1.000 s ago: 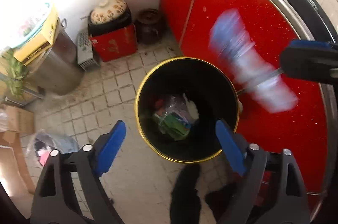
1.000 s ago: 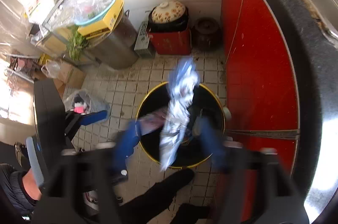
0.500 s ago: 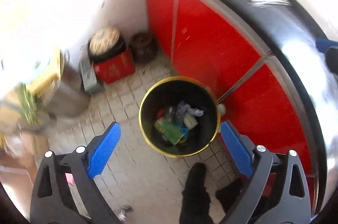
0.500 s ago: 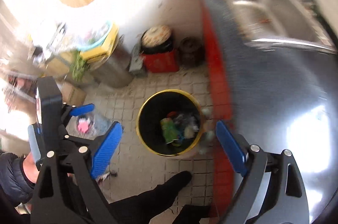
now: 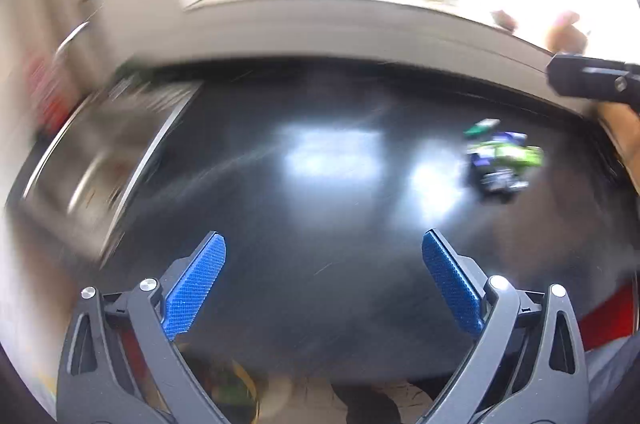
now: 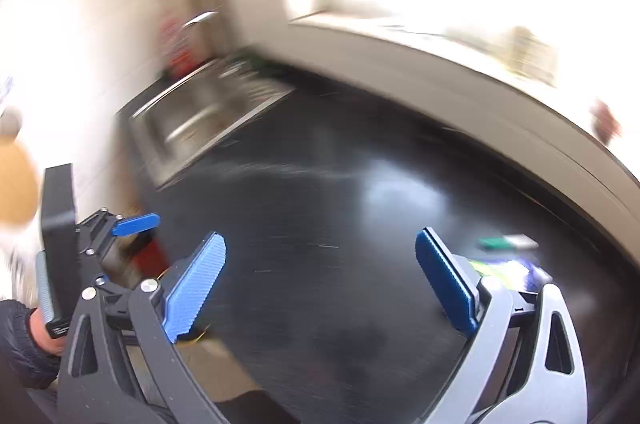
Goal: Collect trash
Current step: 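Bring both tools back over the counter, then grasp the green-capped marker with the left tool while the right tool grasps the lime green box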
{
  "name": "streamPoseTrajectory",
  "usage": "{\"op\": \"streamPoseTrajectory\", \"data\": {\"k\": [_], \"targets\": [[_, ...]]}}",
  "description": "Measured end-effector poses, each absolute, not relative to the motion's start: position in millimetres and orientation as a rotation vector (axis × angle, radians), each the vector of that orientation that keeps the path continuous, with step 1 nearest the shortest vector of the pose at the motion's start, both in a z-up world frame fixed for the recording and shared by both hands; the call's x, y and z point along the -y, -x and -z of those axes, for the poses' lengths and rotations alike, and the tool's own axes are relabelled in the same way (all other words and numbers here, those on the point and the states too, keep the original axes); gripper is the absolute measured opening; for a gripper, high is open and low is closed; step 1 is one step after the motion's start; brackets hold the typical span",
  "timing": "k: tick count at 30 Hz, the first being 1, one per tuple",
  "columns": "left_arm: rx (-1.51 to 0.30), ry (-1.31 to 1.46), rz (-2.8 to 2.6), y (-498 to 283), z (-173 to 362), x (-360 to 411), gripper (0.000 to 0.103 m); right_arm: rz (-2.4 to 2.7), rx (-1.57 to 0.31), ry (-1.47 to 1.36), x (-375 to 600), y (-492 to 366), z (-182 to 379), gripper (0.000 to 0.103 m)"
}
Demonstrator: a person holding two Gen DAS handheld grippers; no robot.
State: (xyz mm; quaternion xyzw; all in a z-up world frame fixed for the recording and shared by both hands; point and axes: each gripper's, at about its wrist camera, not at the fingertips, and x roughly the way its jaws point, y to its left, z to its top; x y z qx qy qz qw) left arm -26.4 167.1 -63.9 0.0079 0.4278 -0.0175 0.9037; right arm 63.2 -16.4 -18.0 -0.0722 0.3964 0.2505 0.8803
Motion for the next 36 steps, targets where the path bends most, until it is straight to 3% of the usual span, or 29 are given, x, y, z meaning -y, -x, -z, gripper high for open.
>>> {"op": "streamPoseTrajectory", "data": {"k": [6, 11, 23, 36], "targets": [[-0.891, -0.070, 0.304, -17, 52, -68, 0.096, -0.352, -0.812, 0.047, 122, -50, 24, 0.093], [-0.911, -0.132, 0.380, -24, 60, -33, 0.096, -0.301, -0.822, 0.014, 169, -37, 33, 0.093], [-0.947, -0.174, 0.407, -57, 71, -24, 0.096, -0.351, -0.857, 0.037, 180, -63, 54, 0.093], [-1.037, -0.306, 0.503, -182, 123, 10, 0.096, -0.453, -0.992, 0.142, 179, -134, 122, 0.086]]}}
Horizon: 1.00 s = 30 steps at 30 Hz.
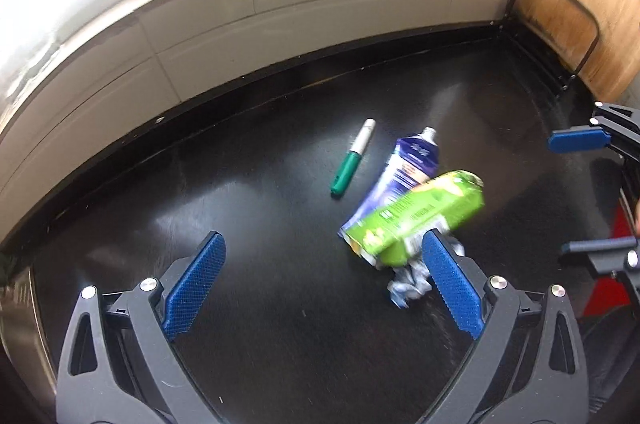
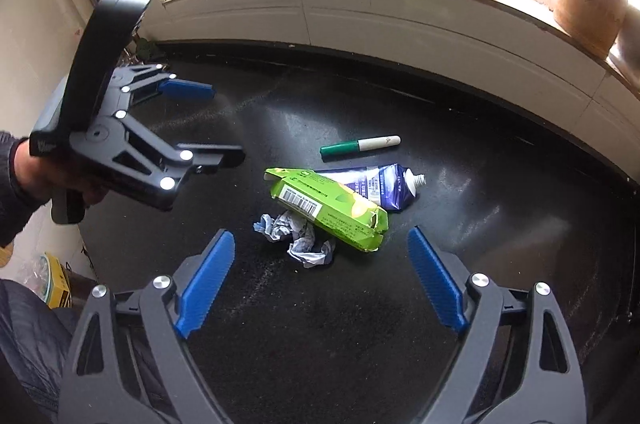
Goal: Collect trash
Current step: 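Grasp the green-capped marker with the left tool while the right tool grasps the lime green box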
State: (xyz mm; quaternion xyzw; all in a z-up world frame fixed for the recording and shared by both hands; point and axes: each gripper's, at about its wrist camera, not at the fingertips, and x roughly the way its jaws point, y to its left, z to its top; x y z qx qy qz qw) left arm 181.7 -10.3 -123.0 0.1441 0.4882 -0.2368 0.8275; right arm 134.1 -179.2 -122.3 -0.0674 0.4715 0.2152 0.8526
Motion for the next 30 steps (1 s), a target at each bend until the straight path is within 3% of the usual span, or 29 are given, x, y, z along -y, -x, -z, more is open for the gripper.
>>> {"op": "streamPoseTrajectory", "data": {"k": [6, 10, 13, 15, 17, 18, 19, 20, 21, 23, 30], "targets": [[-1.129, -0.327, 0.566, -243, 169, 27, 0.095, -0.499, -1.054, 0.204, 176, -175, 160, 0.084], [-1.148, -0.304, 0.650, -269, 189, 39, 0.095, -0.536, -1.080, 0.322, 165, -196, 182, 0.077], [-1.158, -0.312, 0.697, -282, 205, 50, 0.087, -0.585, -1.100, 0.372, 161, -207, 195, 0.076], [-1.147, -0.327, 0.707, -286, 213, 55, 0.083, -0.607, -1.114, 0.399, 158, -213, 202, 0.066], [-1.124, -0.344, 0.725, -288, 214, 59, 0.078, -0.632, -1.128, 0.410, 157, -216, 206, 0.055], [-1.114, -0.350, 0.735, -287, 214, 61, 0.068, -0.642, -1.130, 0.413, 156, -216, 207, 0.051], [-1.107, -0.357, 0.741, -286, 212, 63, 0.052, -0.652, -1.133, 0.413, 157, -216, 207, 0.040], [-1.102, -0.374, 0.754, -285, 211, 65, 0.043, -0.653, -1.132, 0.416, 156, -214, 207, 0.037], [-1.100, -0.390, 0.755, -284, 212, 69, 0.027, -0.654, -1.127, 0.424, 156, -213, 206, 0.036], [-1.085, -0.431, 0.755, -279, 211, 74, 0.013, -0.642, -1.109, 0.444, 156, -209, 204, 0.034], [-1.030, -0.408, 0.667, -257, 184, 66, 0.013, -0.611, -1.066, 0.444, 159, -183, 183, 0.032]]}}
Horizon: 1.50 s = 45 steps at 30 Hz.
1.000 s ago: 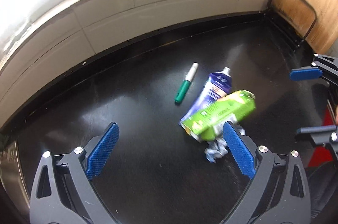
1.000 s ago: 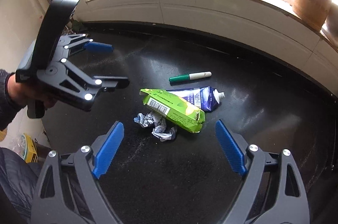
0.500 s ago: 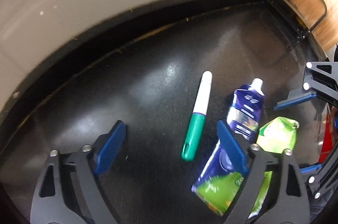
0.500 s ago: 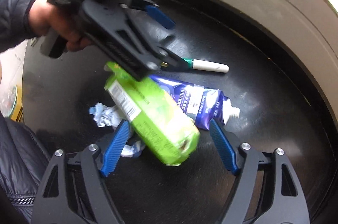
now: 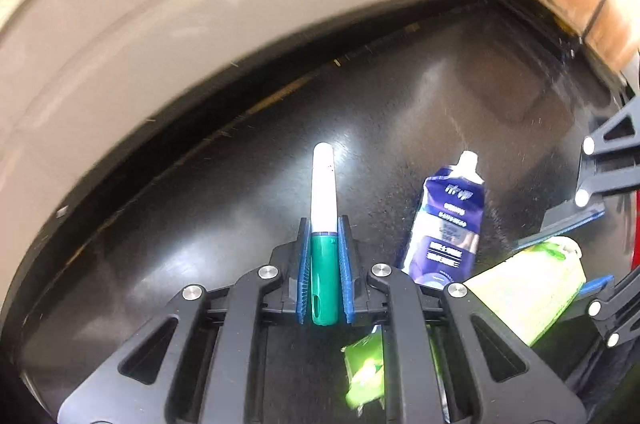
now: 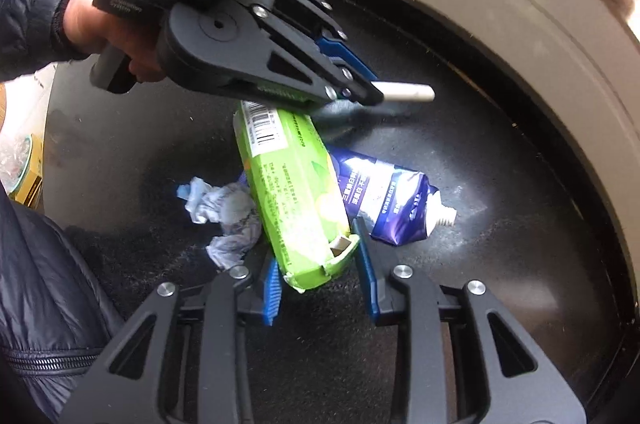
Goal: Collect trash
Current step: 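Grasp the green-capped marker with the left tool while the right tool grasps the lime green box, then carry the marker and lime green box to the bin and open both tools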
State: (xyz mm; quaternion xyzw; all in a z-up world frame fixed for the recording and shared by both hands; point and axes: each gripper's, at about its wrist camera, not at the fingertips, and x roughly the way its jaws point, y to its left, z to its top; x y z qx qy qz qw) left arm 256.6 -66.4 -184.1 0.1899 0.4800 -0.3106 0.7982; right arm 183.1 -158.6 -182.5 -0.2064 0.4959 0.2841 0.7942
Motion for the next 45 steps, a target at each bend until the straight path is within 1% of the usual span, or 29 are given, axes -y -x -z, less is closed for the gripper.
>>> {"op": "streamPoseTrajectory", "data": {"k": [6, 10, 13, 18, 23, 36, 40, 45], "targets": [[-0.989, -0.302, 0.513, -233, 126, 31, 0.013, -0.563, -0.999, 0.416, 167, -160, 149, 0.032], [-0.976, -0.236, 0.395, -195, 89, 8, 0.013, -0.520, -0.958, 0.378, 175, -142, 128, 0.032], [-0.985, -0.180, 0.320, -159, 74, -5, 0.013, -0.484, -0.950, 0.318, 179, -130, 116, 0.032], [-1.023, -0.120, 0.239, -96, 78, -14, 0.013, -0.450, -0.958, 0.197, 180, -117, 102, 0.032], [-1.045, -0.085, 0.226, -62, 90, -20, 0.013, -0.424, -0.966, 0.145, 178, -104, 101, 0.032], [-1.002, -0.070, 0.163, -39, 79, -36, 0.013, -0.458, -0.930, 0.192, 150, -89, 88, 0.032], [-0.975, -0.047, 0.093, -31, 70, -59, 0.013, -0.508, -0.914, 0.225, 126, -92, 82, 0.032], [-0.951, 0.035, -0.057, -5, 62, -111, 0.013, -0.660, -0.893, 0.278, 57, -96, 71, 0.032]]}}
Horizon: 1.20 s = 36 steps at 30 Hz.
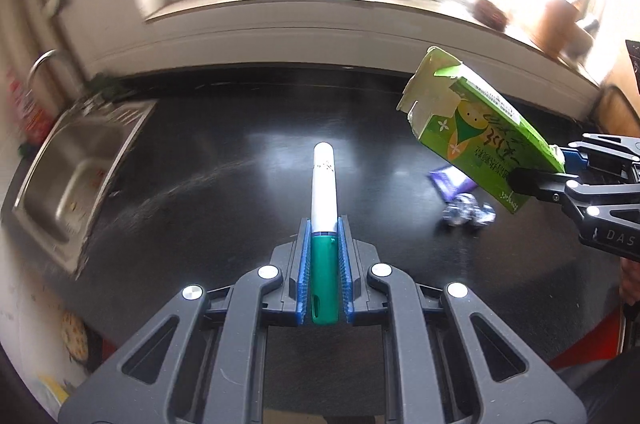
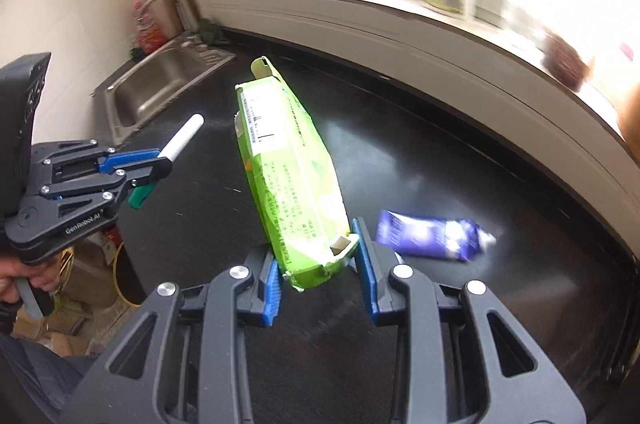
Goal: Collect trash
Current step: 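Carry the marker and lime green box to the bin and open both tools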
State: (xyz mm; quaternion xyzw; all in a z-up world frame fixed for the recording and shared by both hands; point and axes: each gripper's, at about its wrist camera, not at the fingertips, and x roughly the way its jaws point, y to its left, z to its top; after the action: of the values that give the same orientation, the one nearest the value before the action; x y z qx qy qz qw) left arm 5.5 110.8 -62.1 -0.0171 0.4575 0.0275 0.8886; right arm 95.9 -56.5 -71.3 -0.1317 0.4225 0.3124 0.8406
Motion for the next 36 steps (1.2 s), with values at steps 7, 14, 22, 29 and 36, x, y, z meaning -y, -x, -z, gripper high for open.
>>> {"op": "streamPoseTrajectory", "data": {"k": [7, 14, 22, 29, 36], "targets": [[-0.924, 0.236, -0.387, 87, 74, -226, 0.013, -0.983, -0.913, 0.398, -94, -69, 80, 0.032], [-0.955, 0.476, -0.700, 210, 132, -325, 0.013, -1.303, -1.033, 0.559, -254, 17, 139, 0.032], [-0.977, 0.687, -0.867, 311, 232, -381, 0.013, -1.399, -1.149, 0.713, -365, 105, 231, 0.032], [-0.968, 0.770, -0.876, 321, 306, -406, 0.013, -1.344, -1.193, 0.831, -412, 124, 318, 0.032], [-0.966, 0.800, -0.855, 318, 352, -422, 0.013, -1.323, -1.183, 0.916, -424, 117, 356, 0.033]]}}
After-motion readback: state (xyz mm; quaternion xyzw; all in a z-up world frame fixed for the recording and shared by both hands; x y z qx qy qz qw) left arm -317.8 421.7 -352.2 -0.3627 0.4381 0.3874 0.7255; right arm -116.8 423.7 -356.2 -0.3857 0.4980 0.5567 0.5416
